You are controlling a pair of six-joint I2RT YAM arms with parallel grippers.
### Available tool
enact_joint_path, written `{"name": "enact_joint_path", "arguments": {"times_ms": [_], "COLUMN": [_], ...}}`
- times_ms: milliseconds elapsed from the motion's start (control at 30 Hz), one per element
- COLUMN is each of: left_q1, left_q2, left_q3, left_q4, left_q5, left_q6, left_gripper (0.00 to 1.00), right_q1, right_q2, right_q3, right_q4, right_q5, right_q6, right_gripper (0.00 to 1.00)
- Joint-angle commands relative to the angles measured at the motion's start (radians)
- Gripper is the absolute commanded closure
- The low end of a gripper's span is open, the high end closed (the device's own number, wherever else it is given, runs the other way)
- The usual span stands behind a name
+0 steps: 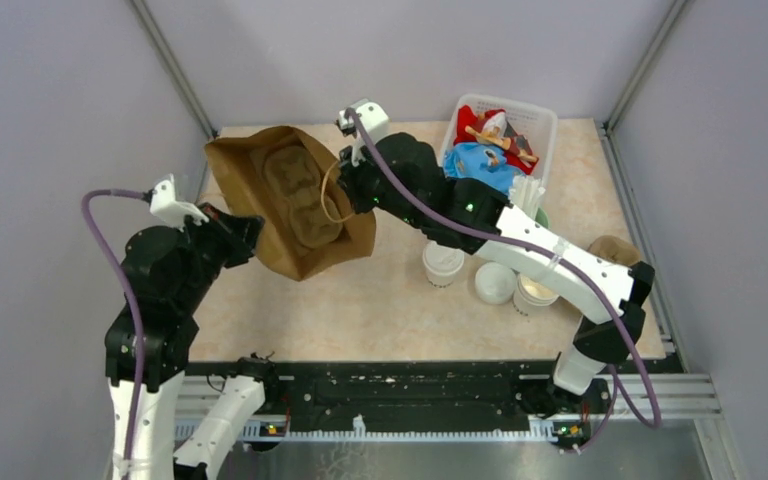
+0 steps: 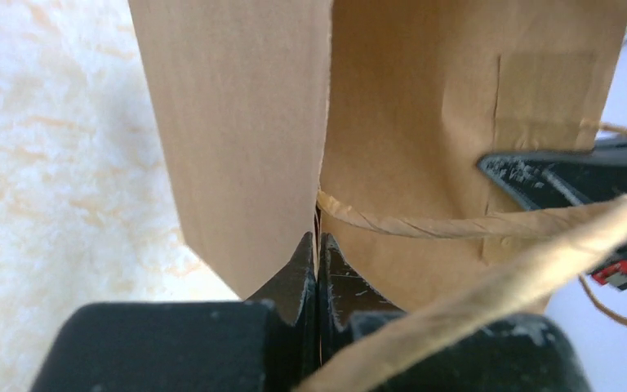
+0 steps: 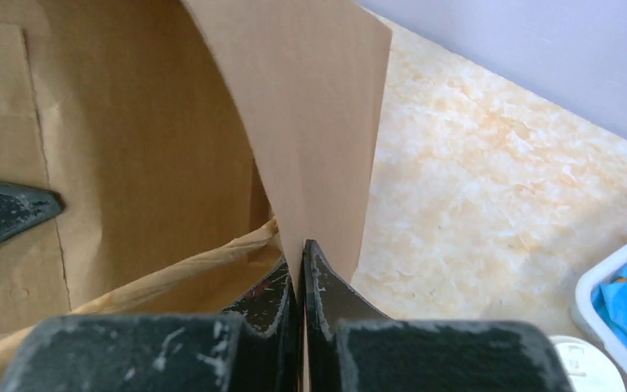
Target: Pack the takeout coffee
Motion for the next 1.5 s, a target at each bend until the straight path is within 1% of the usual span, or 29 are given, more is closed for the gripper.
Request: {"name": "enact_joint_path", "arguments": {"times_ms": [0,67,100,167,200,233,267,300,333,367,433,467,500,533,567,600,633,700,733,767,833,867,967,1000,1100,1133,1300,1367,1467], "left_q1": [0.002,0.001,0.002,0.000,0.000,0.000,0.000,0.002,0.002,0.003,0.002,0.002,0.002,0.002,0.002,0.002,0.003,0.003,0.003,0.003,0.002,0.002,0.002,0.002,0.002,0.003,0.002,0.002,0.002], "left_q2": [0.032,0.084,0.141,0.229,0.239,0.227,0.194,0.152,0.132,0.141,0.171,0.178,0.171,0.151,0.111,0.097,0.113,0.155,0.166,0.163,0.140,0.137,0.143,0.140,0.112,0.104,0.099,0.100,0.106], "left_q3": [0.053,-0.095,-0.080,0.092,0.157,0.182,0.147,0.033,-0.039,-0.041,0.027,0.076,0.097,0.078,-0.014,-0.043,0.005,0.164,0.221,0.222,0.100,0.063,0.066,0.065,0.004,-0.013,-0.037,-0.023,0.041], "left_q4": [0.015,0.027,-0.036,-0.114,-0.119,-0.112,-0.057,0.000,0.033,0.016,0.039,0.028,0.026,0.042,0.085,0.094,0.061,0.050,0.042,0.041,0.078,0.065,0.062,0.064,0.076,0.081,0.029,-0.026,-0.138], "left_q5": [-0.087,-0.031,-0.018,0.099,0.107,0.066,0.007,-0.038,-0.082,-0.098,0.047,0.084,0.071,0.013,-0.037,-0.075,-0.078,0.034,0.042,0.019,-0.041,-0.090,-0.062,-0.062,-0.062,-0.061,0.000,0.002,-0.013], "left_q6": [-0.061,-0.065,-0.095,-0.085,-0.067,-0.058,-0.037,-0.020,-0.034,-0.047,-0.034,-0.035,-0.034,-0.024,-0.013,-0.019,-0.033,-0.027,-0.029,-0.024,0.016,0.004,-0.011,-0.006,0.010,0.002,-0.046,-0.052,-0.039], "left_gripper": [1.00,1.00,1.00,1.00,1.00,1.00,1.00,1.00,1.00,1.00,1.00,1.00,1.00,1.00,1.00,1.00,1.00,1.00,1.00,1.00,1.00,1.00,1.00,1.00,1.00,1.00,0.99,0.83,0.46], "right_q1": [-0.006,-0.061,-0.089,-0.077,-0.049,-0.032,-0.033,-0.042,-0.052,-0.065,-0.058,-0.038,-0.021,-0.014,-0.017,-0.028,-0.044,-0.024,-0.002,0.008,0.009,0.008,0.006,0.008,0.007,0.006,-0.026,-0.068,-0.124], "right_q2": [-0.052,-0.032,0.015,0.088,0.076,0.040,-0.008,-0.039,-0.041,-0.004,0.088,0.078,0.043,-0.007,-0.040,-0.036,-0.002,0.038,0.015,-0.028,-0.106,-0.107,-0.033,-0.036,-0.090,-0.089,-0.038,-0.015,0.024], "right_q3": [0.011,-0.099,-0.042,0.166,0.189,0.139,0.038,-0.059,-0.122,-0.089,0.110,0.147,0.107,-0.028,-0.116,-0.128,-0.041,0.158,0.166,0.101,-0.111,-0.167,-0.036,-0.039,-0.183,-0.193,-0.092,-0.040,0.053], "right_q4": [0.010,0.076,0.015,-0.186,-0.199,-0.139,-0.053,0.046,0.089,0.047,-0.163,-0.159,-0.083,0.024,0.120,0.125,0.042,-0.103,-0.082,-0.002,0.190,0.229,0.053,0.051,0.186,0.192,0.086,0.011,-0.124], "right_q5": [0.029,-0.010,-0.064,-0.068,-0.007,0.010,-0.008,-0.027,-0.042,-0.062,-0.060,-0.034,-0.019,-0.024,-0.023,-0.031,-0.057,-0.081,-0.057,-0.040,-0.013,-0.003,-0.023,-0.018,0.011,0.013,-0.020,-0.125,-0.296], "right_q6": [0.113,0.171,0.197,0.161,0.127,0.113,0.126,0.147,0.161,0.170,0.134,0.098,0.066,0.050,0.063,0.083,0.104,0.077,0.059,0.055,0.078,0.072,0.052,0.045,0.021,0.016,0.027,0.064,0.074], "right_gripper": [1.00,1.00,1.00,1.00,1.00,1.00,1.00,1.00,1.00,1.00,1.00,1.00,1.00,1.00,1.00,1.00,1.00,1.00,1.00,1.00,1.00,1.00,1.00,1.00,1.00,1.00,1.00,1.00,1.00]}}
